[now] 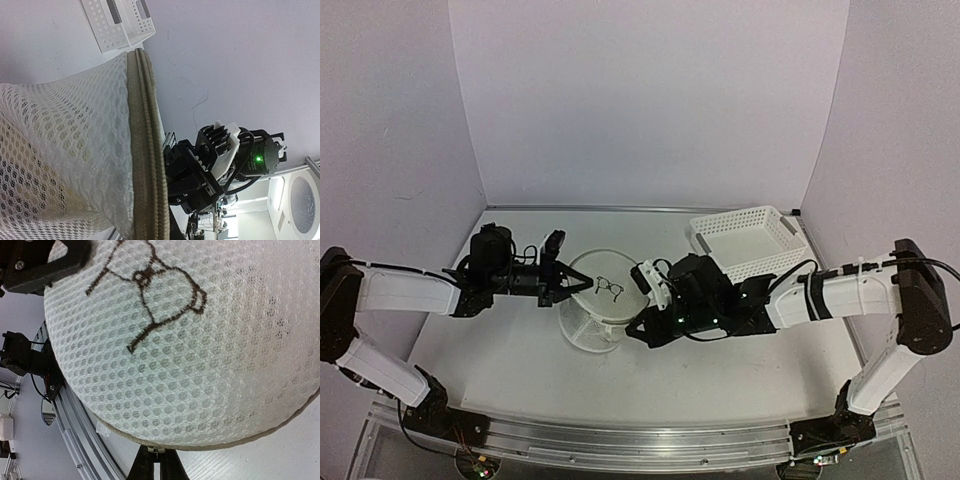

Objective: Unzip the laundry bag and remove the bra
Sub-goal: Unzip the zipper of the laundry bag, then adjust the laundry bag at the center of the board.

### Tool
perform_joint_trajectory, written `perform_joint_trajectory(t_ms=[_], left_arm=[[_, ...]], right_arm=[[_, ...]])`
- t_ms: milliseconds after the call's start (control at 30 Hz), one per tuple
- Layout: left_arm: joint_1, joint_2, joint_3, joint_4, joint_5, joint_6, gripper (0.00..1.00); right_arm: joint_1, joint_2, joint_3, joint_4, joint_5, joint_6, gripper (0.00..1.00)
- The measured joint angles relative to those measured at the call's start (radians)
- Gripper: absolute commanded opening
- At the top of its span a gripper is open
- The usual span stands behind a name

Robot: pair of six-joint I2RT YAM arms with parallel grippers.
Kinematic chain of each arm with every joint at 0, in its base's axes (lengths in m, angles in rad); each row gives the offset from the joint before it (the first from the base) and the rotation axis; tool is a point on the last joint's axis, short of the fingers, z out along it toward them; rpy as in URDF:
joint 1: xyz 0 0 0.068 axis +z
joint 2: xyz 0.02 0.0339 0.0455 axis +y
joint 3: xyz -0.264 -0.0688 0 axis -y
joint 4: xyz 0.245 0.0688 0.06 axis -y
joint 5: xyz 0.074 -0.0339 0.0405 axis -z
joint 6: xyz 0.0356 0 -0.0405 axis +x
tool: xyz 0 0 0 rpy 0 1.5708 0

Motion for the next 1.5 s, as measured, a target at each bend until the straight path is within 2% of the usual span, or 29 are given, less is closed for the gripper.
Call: perform_joint_trajectory(t_ms=[200,567,1000,1100,1267,1500], left_arm=[[0.000,0.023,0.022,0.000,0.072,0.037,0.00],[-0.002,0.119,0.060,0.000,0.146,0.067,0.00],[-0.005,0.331,0.252,-0.005,0.250,0.087,0.00],[-0.004,0.381,0.319,-0.024,0.277,0.088,0.05],[0.008,0.441,0.393,-0.049,0.285,0.090,0.21],[0.062,0.458,0.416,-0.079,0.262,0.097,0.34]], right_arm=[[-0.004,-0.057,-0.045,-0.053,0.015,-0.076,0.00],[-0.009,-0.167,-0.120,-0.120,0.146,-0.154,0.00],[0.014,-0.222,-0.153,-0.143,0.210,-0.152,0.00],[0.023,-0.222,-0.153,-0.143,0.229,-0.133,0.00],[0.032,-0.222,-0.153,-0.139,0.262,-0.092,0.00],[0.043,-0.222,-0.153,-0.128,0.308,-0.035,0.00]])
